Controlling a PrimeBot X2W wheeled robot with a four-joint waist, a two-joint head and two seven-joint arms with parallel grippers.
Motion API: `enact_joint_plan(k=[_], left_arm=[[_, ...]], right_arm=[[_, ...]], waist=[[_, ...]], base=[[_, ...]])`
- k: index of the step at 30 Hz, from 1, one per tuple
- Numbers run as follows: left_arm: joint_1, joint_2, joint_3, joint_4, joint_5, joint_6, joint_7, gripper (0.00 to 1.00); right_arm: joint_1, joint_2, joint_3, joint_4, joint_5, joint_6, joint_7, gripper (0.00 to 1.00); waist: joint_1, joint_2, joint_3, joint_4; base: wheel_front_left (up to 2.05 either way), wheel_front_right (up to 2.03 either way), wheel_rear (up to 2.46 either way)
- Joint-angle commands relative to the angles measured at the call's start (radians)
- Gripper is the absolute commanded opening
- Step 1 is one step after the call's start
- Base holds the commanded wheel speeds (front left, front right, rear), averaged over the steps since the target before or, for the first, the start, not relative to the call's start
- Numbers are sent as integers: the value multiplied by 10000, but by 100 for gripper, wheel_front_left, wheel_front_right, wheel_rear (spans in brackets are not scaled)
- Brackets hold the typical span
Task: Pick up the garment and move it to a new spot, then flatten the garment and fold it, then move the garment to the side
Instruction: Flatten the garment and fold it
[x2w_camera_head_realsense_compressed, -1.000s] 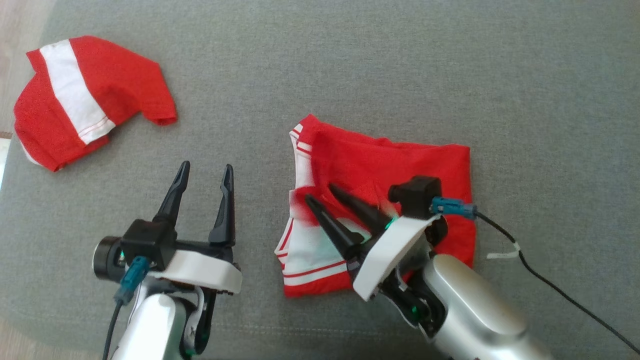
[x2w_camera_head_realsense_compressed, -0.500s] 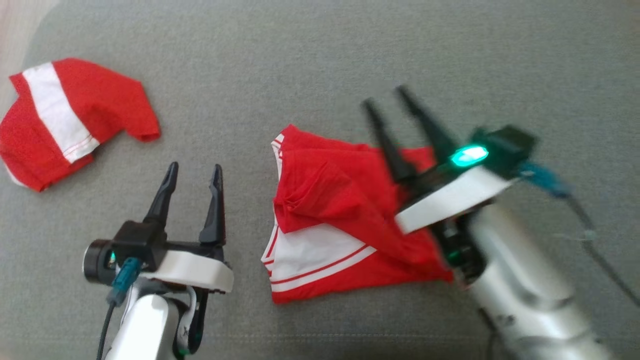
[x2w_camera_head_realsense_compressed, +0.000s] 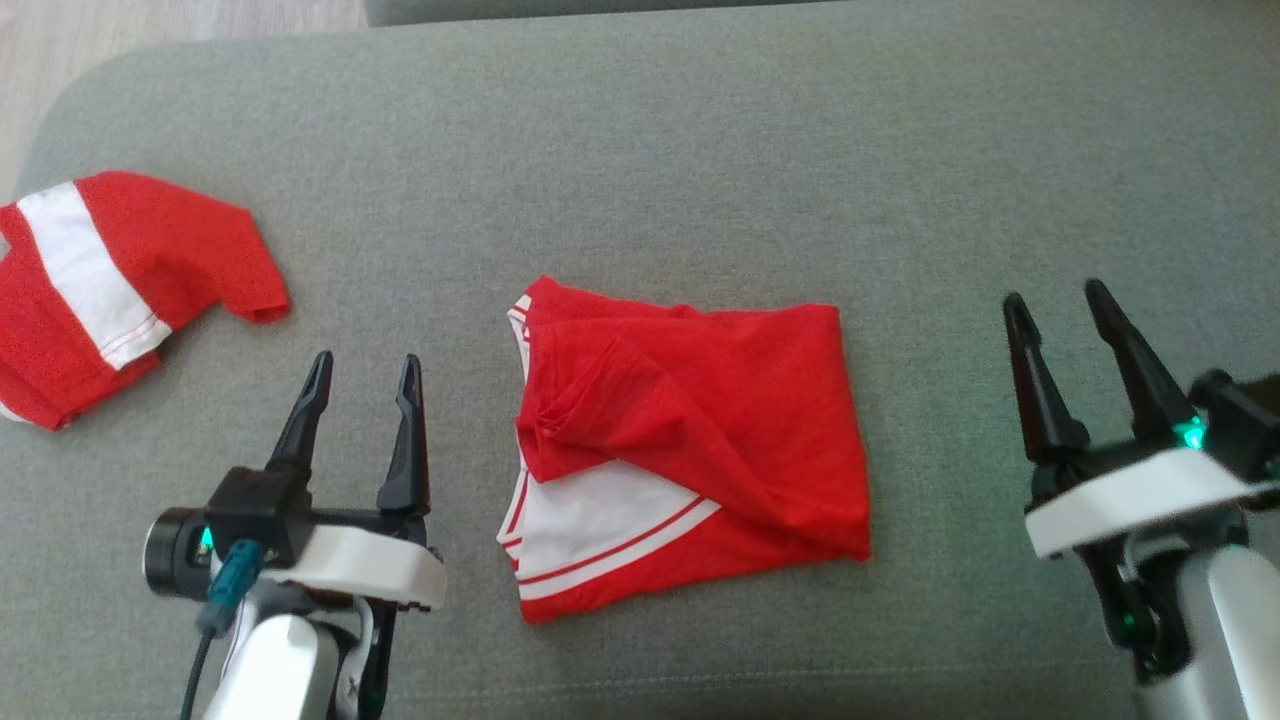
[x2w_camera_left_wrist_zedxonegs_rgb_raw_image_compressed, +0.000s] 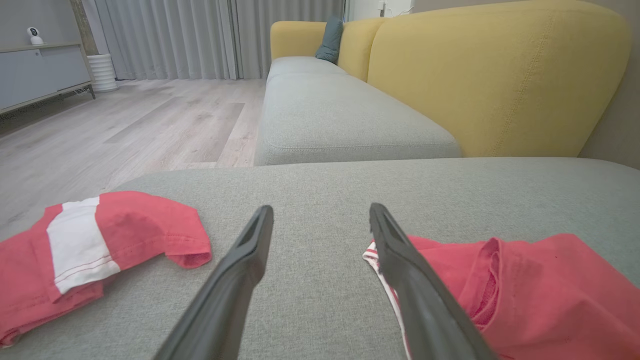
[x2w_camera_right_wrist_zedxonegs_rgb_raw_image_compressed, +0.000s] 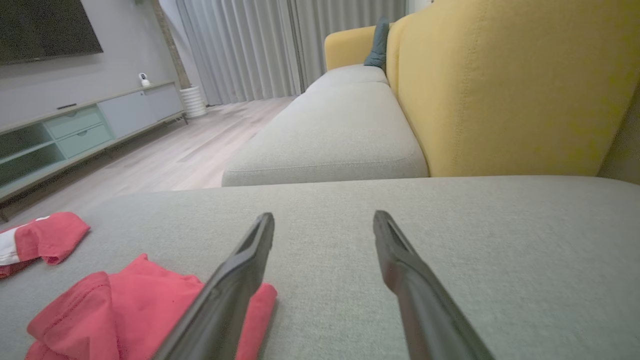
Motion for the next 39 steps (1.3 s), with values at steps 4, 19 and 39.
enact_joint_plan(k=[4, 19, 39], left_arm=[[-29, 244, 410, -410, -33, 77, 33, 100], [-60, 340, 362, -497, -103, 188, 112, 100], [-730, 284, 231, -577, -165, 188, 27, 100]], right_arm=[[394, 1, -56, -1005, -273, -9, 383, 100], [689, 272, -264, -1802, -494, -9, 771, 100], [-923, 122, 2627, 495, 99, -9, 645, 0]], waist=[[0, 0, -115, -62], [0, 0, -14, -148], [0, 0, 851, 324]], base=[[0, 0, 0], [0, 0, 0], [0, 0, 0]])
